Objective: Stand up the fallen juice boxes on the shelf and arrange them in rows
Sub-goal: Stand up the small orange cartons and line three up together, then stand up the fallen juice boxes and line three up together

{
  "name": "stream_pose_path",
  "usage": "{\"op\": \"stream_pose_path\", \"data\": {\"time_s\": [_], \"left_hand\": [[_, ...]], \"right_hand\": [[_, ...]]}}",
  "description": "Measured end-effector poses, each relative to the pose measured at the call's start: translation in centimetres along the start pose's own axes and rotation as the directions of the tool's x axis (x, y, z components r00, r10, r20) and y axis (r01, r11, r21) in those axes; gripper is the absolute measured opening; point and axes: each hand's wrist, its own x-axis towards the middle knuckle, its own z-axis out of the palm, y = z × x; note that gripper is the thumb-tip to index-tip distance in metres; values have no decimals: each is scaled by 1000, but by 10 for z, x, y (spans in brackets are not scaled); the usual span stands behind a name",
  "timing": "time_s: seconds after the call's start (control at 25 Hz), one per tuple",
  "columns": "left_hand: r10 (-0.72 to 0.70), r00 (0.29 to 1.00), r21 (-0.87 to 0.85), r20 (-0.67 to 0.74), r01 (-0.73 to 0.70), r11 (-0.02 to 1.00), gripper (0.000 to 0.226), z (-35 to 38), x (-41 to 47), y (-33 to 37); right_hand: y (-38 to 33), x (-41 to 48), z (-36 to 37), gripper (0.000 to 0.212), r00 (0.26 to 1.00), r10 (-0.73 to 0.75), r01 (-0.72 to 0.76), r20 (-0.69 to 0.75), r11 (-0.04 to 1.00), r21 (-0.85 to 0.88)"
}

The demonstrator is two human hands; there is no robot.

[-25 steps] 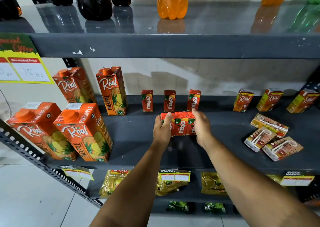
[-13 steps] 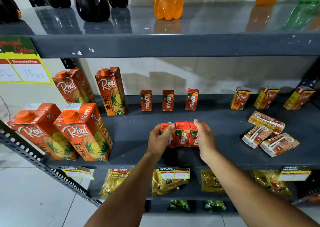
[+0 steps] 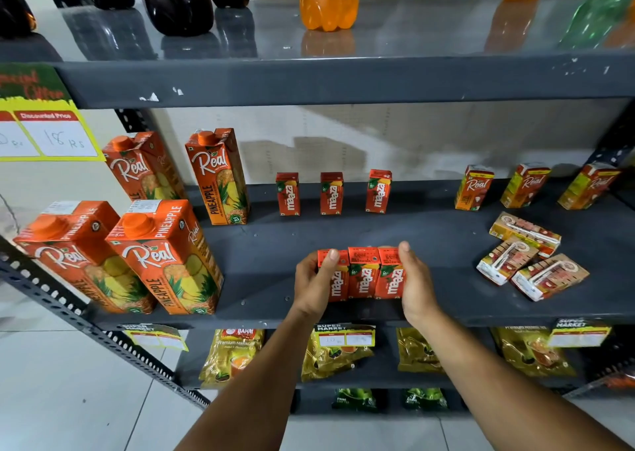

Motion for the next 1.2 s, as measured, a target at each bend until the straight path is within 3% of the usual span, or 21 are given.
{"op": "stream_pose_path", "data": {"time_s": [0.16, 0.28, 0.8, 0.92, 1.04, 1.2], "left_hand": [[9, 998, 62, -70, -4, 998, 50, 5, 4, 0], [45, 991, 89, -128, -33, 995, 44, 9, 3, -2], [112, 992, -2, 50, -112, 994, 47, 3, -5, -9], [89, 993, -31, 72, -87, 996, 64, 1, -6, -10], [52, 995, -61, 83, -47, 997, 91, -3, -7, -5], [147, 988, -100, -54, -152, 983, 94, -9, -17, 9]], "right_hand": [[4, -2, 14, 20, 998, 0, 1, -57, 1000, 5], [6, -4, 18, 22, 993, -37, 36, -116, 999, -11], [11, -15, 15, 30, 986, -103, 95, -129, 994, -62], [12, -17, 11, 40, 989, -103, 99, -104, 994, -47], [11, -17, 5, 67, 994, -71, 69, -84, 997, -26], [0, -13, -17, 77, 982, -134, 133, -136, 991, -14]]}}
